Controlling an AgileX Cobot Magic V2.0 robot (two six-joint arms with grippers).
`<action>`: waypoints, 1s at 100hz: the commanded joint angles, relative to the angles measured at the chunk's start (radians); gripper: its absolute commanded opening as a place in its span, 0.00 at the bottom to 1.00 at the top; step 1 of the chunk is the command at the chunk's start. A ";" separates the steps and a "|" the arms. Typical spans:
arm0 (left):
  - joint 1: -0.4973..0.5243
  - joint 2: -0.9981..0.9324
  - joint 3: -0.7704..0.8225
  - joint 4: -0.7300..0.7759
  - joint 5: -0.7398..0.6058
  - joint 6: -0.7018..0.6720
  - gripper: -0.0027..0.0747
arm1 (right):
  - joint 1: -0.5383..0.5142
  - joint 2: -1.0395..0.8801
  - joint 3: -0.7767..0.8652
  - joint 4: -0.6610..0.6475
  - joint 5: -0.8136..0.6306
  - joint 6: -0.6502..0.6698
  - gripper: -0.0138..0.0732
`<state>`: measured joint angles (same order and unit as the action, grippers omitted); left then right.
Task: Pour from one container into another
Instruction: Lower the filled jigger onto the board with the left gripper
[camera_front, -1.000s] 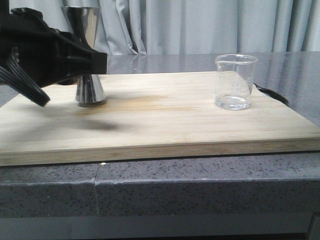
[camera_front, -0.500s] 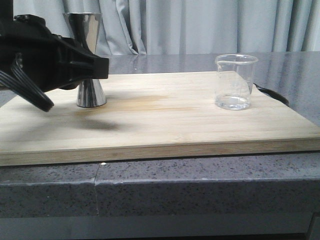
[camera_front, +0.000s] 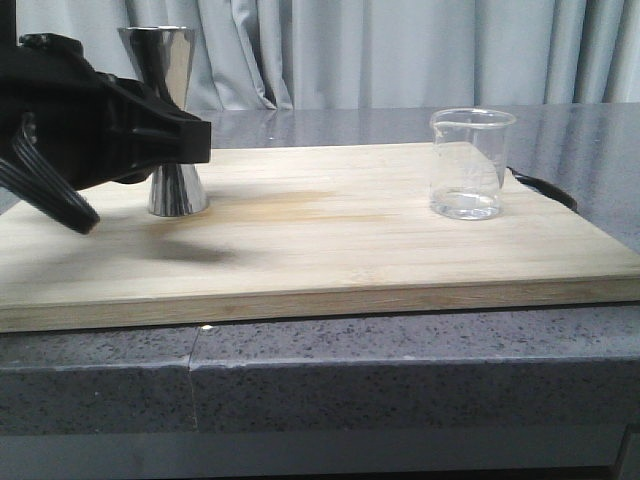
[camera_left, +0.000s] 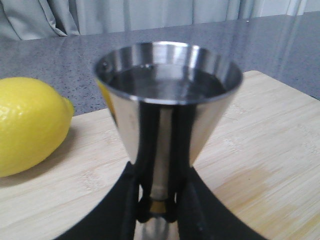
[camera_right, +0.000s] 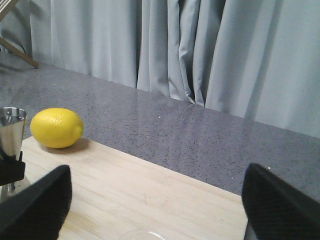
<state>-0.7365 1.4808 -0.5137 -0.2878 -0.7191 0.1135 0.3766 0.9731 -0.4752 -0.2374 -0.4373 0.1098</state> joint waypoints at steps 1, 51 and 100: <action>-0.001 -0.024 -0.017 0.005 -0.069 -0.010 0.01 | -0.003 -0.017 -0.022 0.008 -0.082 0.000 0.87; -0.001 -0.024 -0.017 0.005 -0.028 -0.010 0.01 | -0.003 -0.017 -0.022 0.008 -0.082 0.000 0.87; -0.001 -0.024 -0.017 0.005 -0.021 -0.010 0.07 | -0.003 -0.017 -0.022 0.008 -0.082 0.000 0.87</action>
<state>-0.7365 1.4808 -0.5137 -0.2878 -0.7127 0.1122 0.3766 0.9731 -0.4752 -0.2374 -0.4373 0.1098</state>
